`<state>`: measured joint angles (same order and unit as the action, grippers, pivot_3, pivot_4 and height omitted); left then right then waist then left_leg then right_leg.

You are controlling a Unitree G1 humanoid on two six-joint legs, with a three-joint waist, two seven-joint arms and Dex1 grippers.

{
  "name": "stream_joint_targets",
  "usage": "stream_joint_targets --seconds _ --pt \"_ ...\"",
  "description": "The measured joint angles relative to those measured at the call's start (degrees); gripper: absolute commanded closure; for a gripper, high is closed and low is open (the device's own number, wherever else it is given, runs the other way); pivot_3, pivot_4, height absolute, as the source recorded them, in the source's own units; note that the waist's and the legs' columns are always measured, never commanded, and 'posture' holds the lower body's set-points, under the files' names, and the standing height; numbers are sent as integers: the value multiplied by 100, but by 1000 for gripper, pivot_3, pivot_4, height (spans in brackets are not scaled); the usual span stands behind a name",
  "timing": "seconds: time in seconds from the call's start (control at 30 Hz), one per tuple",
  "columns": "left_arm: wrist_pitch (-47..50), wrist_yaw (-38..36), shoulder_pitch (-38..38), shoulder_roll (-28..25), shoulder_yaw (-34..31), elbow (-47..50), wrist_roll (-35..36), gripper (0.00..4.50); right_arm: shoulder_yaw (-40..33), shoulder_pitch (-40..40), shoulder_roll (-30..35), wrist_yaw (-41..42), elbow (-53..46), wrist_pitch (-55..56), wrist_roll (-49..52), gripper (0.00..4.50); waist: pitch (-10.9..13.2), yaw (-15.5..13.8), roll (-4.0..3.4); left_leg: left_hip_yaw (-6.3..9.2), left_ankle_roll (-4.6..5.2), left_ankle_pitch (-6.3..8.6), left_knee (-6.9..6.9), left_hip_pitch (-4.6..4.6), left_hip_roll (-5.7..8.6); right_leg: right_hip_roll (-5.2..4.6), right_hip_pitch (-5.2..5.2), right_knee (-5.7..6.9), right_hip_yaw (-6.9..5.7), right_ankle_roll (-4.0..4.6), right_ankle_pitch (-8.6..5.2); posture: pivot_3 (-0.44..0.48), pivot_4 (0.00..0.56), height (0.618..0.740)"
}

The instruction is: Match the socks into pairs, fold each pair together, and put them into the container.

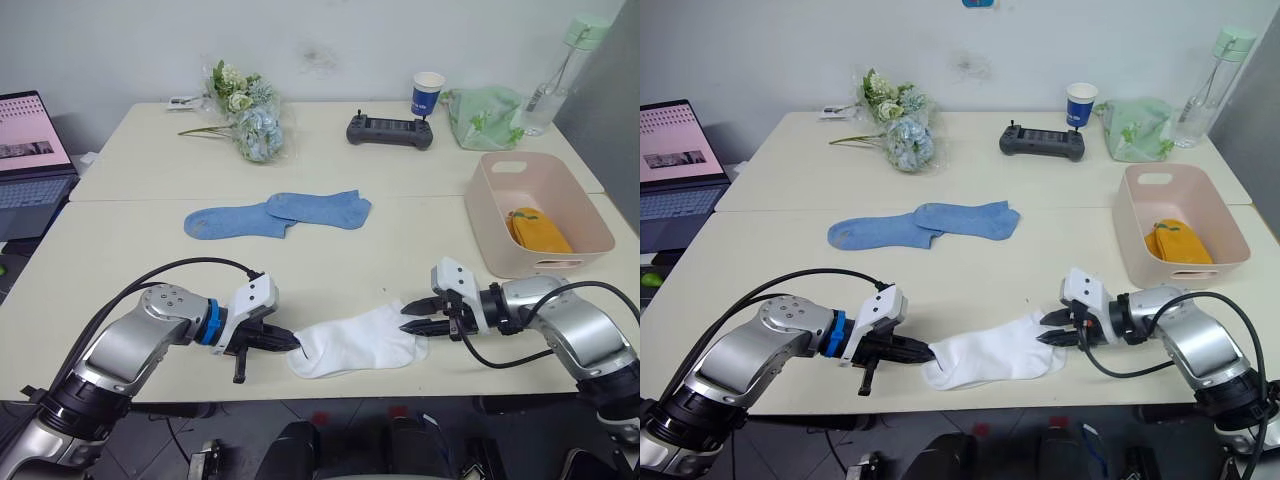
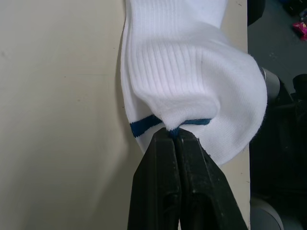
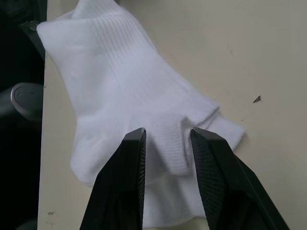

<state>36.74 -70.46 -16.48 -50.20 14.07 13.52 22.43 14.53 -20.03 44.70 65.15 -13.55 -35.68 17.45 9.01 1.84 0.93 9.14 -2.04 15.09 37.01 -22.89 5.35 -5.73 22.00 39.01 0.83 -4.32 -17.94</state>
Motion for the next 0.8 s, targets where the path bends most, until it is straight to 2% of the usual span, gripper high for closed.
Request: stream_joint_targets --seconds 0.2,0.3,0.4,0.6,0.8 --pt "-8 -8 -2 1 0 -9 -19 4500 27 0 -2 -18 50 69 -55 2910 0 -1 0 0 0 0 0 0 0 0 0 0 0 0 0 0 150 740" --pt "-8 -8 -2 1 0 -8 -22 4500 26 0 -2 -10 50 55 -38 3529 0 -1 0 0 0 0 0 0 0 0 0 0 0 0 0 0 150 740" --pt "-8 -8 2 1 0 -7 -21 4500 18 0 -3 4 48 1 7 4484 0 -1 0 0 0 0 0 0 0 0 0 0 0 0 0 0 150 740" --pt "6 -16 15 0 -1 39 2 4500 -51 0 21 75 32 -159 230 4484 0 -2 0 0 0 0 0 -1 0 0 0 0 0 0 0 0 150 740" --pt "13 -22 12 1 -1 56 10 4500 -227 0 305 242 38 -221 348 4484 0 1 0 0 0 0 0 0 -1 0 -1 0 -1 0 0 0 150 740"
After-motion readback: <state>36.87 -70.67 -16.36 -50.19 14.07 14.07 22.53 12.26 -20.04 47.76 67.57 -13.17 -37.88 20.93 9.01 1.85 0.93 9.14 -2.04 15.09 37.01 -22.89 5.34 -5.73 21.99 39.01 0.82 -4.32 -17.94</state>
